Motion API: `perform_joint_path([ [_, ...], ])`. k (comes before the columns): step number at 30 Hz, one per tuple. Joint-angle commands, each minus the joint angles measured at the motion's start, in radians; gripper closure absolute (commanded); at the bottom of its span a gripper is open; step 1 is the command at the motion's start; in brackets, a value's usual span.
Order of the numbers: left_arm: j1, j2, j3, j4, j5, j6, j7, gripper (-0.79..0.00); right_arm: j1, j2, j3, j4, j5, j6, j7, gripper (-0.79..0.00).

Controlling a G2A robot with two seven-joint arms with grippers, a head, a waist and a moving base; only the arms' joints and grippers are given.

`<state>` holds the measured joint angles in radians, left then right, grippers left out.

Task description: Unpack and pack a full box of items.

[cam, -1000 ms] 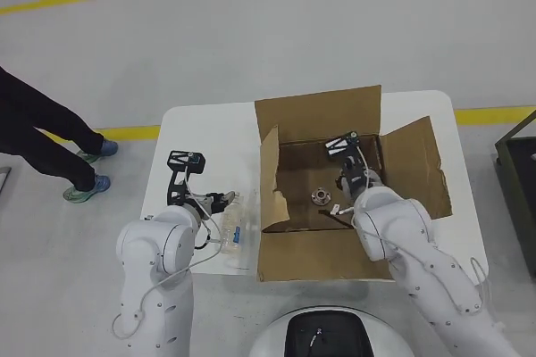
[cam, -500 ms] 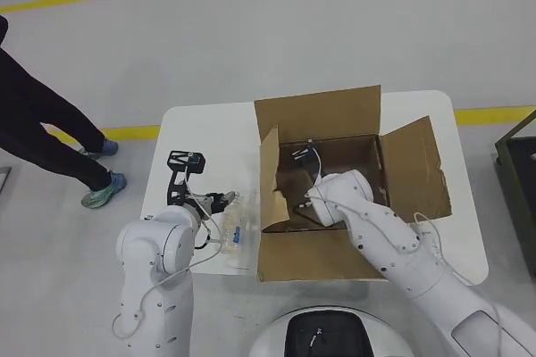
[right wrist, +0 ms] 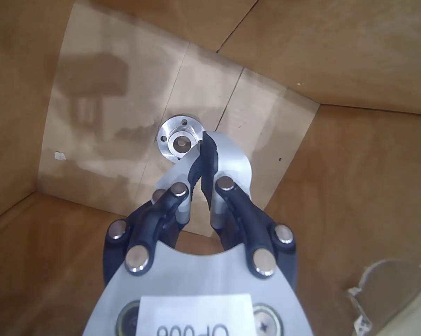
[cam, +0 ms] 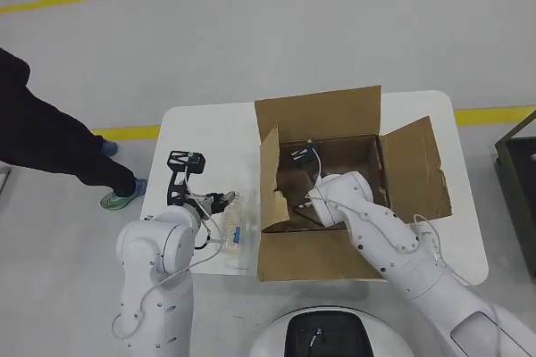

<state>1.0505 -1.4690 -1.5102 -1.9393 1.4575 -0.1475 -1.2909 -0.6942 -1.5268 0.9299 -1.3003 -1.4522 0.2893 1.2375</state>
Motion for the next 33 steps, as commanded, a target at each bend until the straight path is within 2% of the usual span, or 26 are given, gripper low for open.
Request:
perform_joint_path([
  [1, 0.0, 0.0, 0.0, 0.0, 0.0, 0.0, 0.0, -0.785, 0.004, -0.004, -0.002, 0.015, -0.001, 0.001, -0.001, -0.286],
  [3, 0.0, 0.0, 0.0, 0.0, 0.0, 0.0, 0.0, -0.785, 0.01, -0.009, -0.005, 0.032, 0.009, 0.004, -0.009, -0.32],
  [6, 0.0, 0.0, 0.0, 0.0, 0.0, 0.0, 0.0, -0.785, 0.025, -0.019, -0.017, 0.071, 0.01, 0.001, -0.007, -0.326],
  [33, 0.0, 0.0, 0.0, 0.0, 0.0, 0.0, 0.0, -0.785, 0.093, -0.08, -0.041, 0.283, 0.075, -0.032, -0.056, -0.314],
])
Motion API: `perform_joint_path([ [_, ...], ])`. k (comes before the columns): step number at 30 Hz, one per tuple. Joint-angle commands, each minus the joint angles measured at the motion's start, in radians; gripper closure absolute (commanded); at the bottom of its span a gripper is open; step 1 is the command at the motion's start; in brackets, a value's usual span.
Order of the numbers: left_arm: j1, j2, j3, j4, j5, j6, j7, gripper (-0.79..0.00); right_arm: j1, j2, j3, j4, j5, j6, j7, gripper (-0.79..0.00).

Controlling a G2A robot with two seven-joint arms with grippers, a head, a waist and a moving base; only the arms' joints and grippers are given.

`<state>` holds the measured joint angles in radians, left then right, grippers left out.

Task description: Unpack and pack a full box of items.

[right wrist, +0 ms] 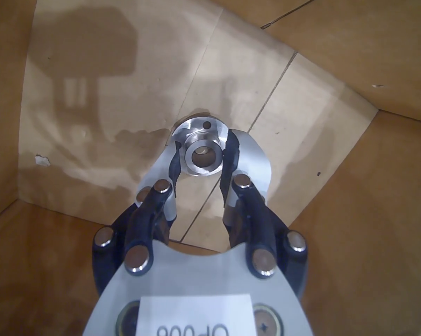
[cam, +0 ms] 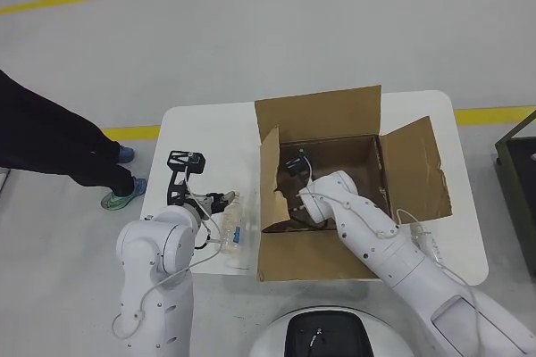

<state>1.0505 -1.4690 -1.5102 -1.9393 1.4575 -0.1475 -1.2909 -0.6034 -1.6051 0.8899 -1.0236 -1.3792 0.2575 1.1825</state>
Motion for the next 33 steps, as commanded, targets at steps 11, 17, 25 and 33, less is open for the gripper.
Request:
perform_joint_path([
  [11, 0.0, 0.0, 0.0, 0.0, 0.0, 0.0, 0.0, -0.785, 0.028, -0.02, 0.004, 0.073, 0.011, -0.005, -0.021, -0.299],
  [17, 0.0, 0.0, 0.0, 0.0, 0.0, 0.0, 0.0, -0.785, 0.041, -0.03, 0.002, 0.105, 0.016, -0.009, -0.027, -0.219],
  [25, 0.0, 0.0, 0.0, 0.0, 0.0, 0.0, 0.0, -0.785, 0.047, -0.037, 0.012, 0.096, 0.005, 0.002, -0.037, 0.0],
  [33, 0.0, 0.0, 0.0, 0.0, 0.0, 0.0, 0.0, -0.785, -0.007, -0.015, 0.083, -0.098, -0.051, 0.024, -0.016, 0.0],
])
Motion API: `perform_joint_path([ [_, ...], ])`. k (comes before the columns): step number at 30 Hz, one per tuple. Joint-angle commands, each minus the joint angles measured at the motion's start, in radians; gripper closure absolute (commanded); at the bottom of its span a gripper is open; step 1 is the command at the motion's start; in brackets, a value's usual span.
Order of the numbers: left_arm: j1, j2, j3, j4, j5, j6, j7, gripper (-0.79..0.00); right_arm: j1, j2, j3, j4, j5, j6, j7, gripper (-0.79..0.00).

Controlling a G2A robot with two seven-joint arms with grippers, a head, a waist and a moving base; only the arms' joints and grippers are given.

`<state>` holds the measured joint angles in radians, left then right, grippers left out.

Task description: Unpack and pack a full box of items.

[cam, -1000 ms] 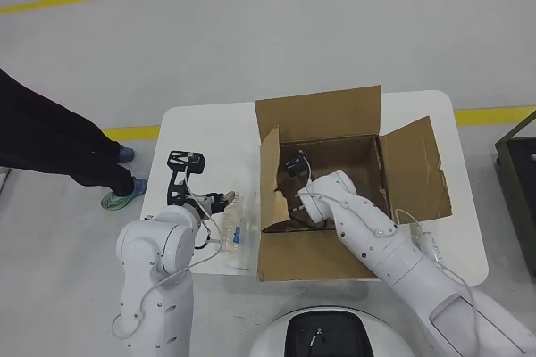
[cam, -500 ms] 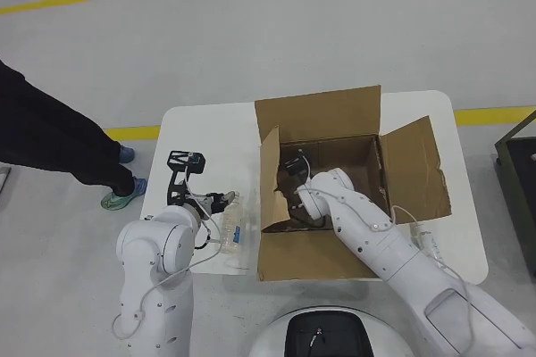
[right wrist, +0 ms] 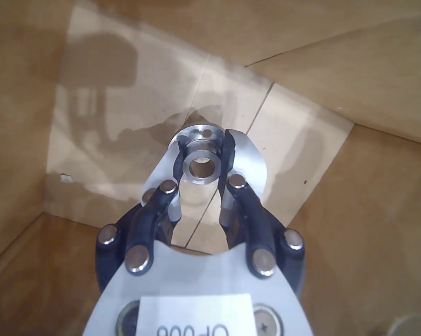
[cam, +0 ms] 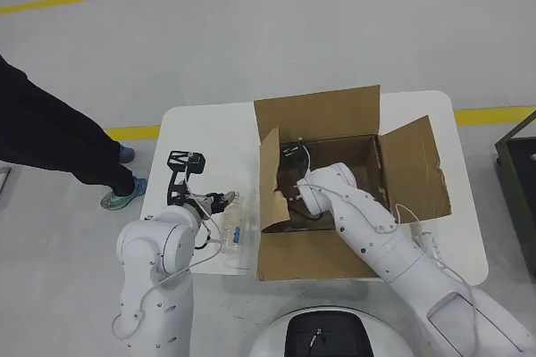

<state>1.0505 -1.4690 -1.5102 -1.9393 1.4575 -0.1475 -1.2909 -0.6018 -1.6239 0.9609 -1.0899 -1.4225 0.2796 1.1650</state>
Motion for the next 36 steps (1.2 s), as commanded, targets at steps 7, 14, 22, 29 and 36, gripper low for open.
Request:
perform_joint_path([
  [7, 0.0, 0.0, 0.0, 0.0, 0.0, 0.0, 0.0, -0.785, -0.157, 0.045, 0.142, -0.367, -0.073, -0.037, -0.014, 0.0],
  [14, 0.0, 0.0, 0.0, 0.0, 0.0, 0.0, 0.0, -0.785, -0.288, 0.065, 0.22, -0.549, -0.093, -0.074, -0.059, 0.0],
  [22, 0.0, 0.0, 0.0, 0.0, 0.0, 0.0, 0.0, -0.785, -0.288, 0.065, 0.22, -0.549, -0.093, -0.074, -0.059, 0.0],
  [29, 0.0, 0.0, 0.0, 0.0, 0.0, 0.0, 0.0, -0.785, -0.297, 0.067, 0.241, -0.583, -0.076, -0.079, -0.121, 0.0],
  [36, 0.0, 0.0, 0.0, 0.0, 0.0, 0.0, 0.0, -0.785, -0.286, 0.075, 0.342, -0.753, -0.046, -0.081, -0.16, 0.0],
])
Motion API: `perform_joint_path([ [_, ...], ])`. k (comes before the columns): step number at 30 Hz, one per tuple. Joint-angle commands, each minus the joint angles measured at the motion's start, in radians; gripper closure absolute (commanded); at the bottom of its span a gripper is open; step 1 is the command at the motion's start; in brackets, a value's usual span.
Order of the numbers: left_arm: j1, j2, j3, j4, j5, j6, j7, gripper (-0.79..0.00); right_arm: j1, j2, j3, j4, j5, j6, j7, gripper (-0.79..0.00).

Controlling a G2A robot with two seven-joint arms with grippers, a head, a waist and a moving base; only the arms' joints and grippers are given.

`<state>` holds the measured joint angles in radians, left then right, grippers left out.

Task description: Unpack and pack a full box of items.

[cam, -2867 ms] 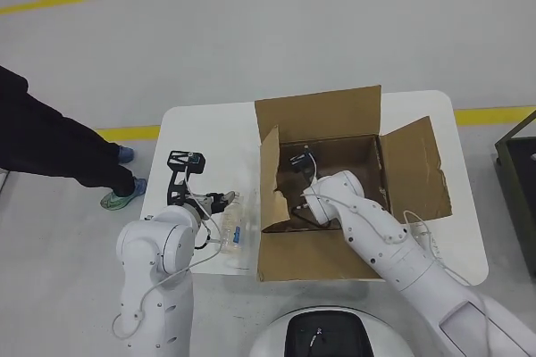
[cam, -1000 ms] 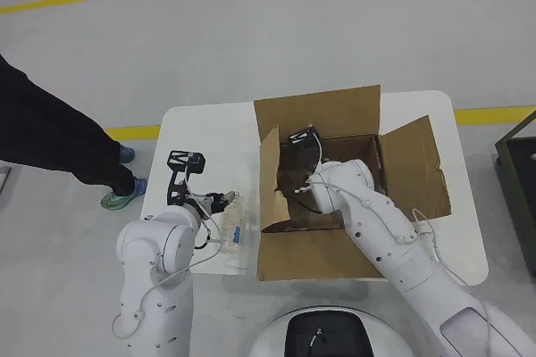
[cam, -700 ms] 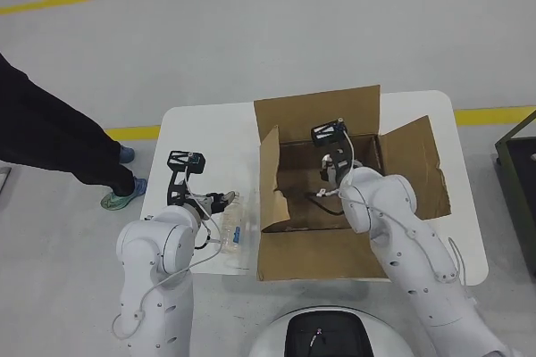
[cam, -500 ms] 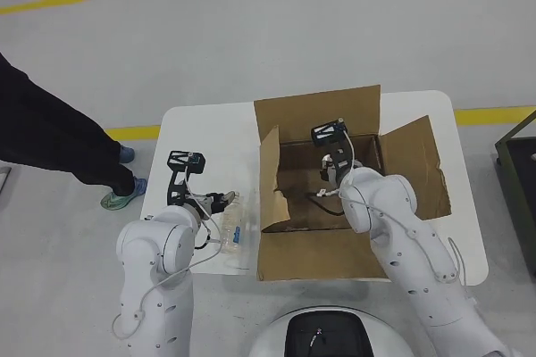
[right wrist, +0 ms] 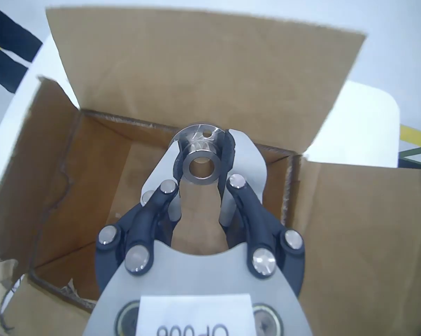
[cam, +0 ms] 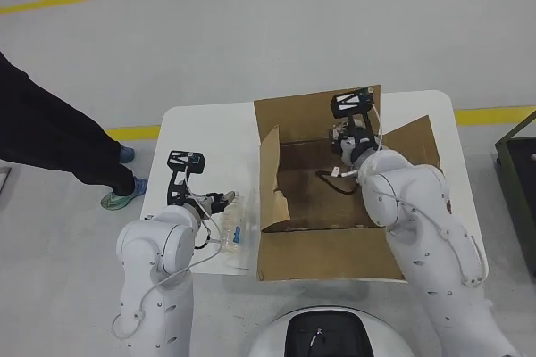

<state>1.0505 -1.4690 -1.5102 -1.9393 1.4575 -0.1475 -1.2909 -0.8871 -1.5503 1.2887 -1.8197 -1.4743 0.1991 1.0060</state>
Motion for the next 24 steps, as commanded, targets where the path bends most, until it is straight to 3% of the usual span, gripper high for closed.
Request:
perform_joint_path([
  [1, 0.0, 0.0, 0.0, 0.0, 0.0, 0.0, 0.0, -0.785, -0.001, 0.003, 0.034, -0.051, 0.007, 0.0, -0.002, 0.0],
  [13, 0.0, 0.0, 0.0, 0.0, 0.0, 0.0, 0.0, -0.785, -0.08, 0.027, 0.278, -0.321, -0.049, 0.027, 0.025, 0.0],
  [24, 0.0, 0.0, 0.0, 0.0, 0.0, 0.0, 0.0, -0.785, -0.241, 0.047, 0.464, -0.333, -0.151, 0.008, 0.172, 0.0],
])
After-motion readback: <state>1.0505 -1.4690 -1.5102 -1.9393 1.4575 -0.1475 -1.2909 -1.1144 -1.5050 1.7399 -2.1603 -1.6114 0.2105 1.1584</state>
